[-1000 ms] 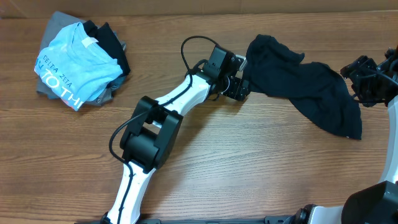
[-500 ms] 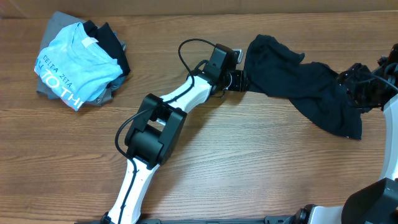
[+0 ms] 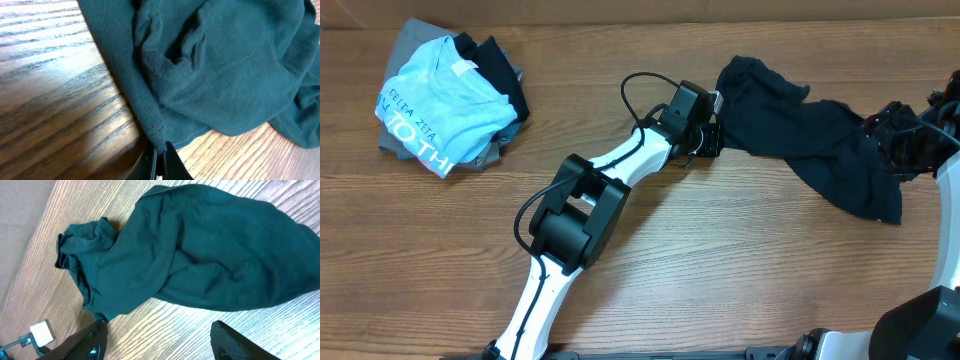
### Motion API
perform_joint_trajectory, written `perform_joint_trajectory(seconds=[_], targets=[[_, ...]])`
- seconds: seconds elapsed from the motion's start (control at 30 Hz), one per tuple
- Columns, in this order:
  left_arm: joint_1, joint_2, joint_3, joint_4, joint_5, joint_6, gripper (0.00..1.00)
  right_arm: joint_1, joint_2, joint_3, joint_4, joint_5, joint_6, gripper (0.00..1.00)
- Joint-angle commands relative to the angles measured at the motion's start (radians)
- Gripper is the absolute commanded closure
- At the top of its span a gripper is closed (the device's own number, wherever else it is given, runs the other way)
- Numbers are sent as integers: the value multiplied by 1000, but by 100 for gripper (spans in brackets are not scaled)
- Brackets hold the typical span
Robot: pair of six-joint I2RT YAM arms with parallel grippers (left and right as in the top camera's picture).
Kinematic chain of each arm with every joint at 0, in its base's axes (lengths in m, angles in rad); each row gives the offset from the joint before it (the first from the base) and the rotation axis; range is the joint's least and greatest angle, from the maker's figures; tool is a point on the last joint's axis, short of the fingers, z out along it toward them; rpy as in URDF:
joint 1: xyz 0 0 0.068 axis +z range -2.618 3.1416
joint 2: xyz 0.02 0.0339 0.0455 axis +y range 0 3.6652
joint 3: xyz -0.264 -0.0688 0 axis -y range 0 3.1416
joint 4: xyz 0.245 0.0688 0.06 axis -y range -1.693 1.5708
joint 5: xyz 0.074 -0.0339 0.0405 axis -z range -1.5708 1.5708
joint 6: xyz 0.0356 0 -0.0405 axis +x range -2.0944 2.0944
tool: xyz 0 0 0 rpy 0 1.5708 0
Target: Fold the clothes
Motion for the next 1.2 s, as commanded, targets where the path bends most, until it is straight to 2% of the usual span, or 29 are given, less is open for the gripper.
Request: perform_joint_trajectory(seconds=[0.0,0.2,0.37,0.5,0.67,0.8,0.93,1.17], targets=[[17,54,-15,-51,24,13,96,2,-4,-4,5,2,-7,32],[132,-102,-10,-198,113,48,96,-6,-5,-4,-4,1,-7,33],[280,-374,-10,-399,105,148,96,-15,-5,-4,-48,1,-28,33],[378,-600,-10,-491,104,211,96,-6,-4,-4,-97,0,-57,33],[406,-828,-10,-552,-17,284,96,45,-4,-13,-173,-30,-131,34],[395,-901,-10,-583,-92,302,96,111,-3,-58,-162,-53,-189,35],[391,-919,-10,-586,-86,305,96,214,-3,-140,-102,-208,-351,37],[391,-965,1,-473,14,270,96,373,-3,-262,39,-229,-337,37]])
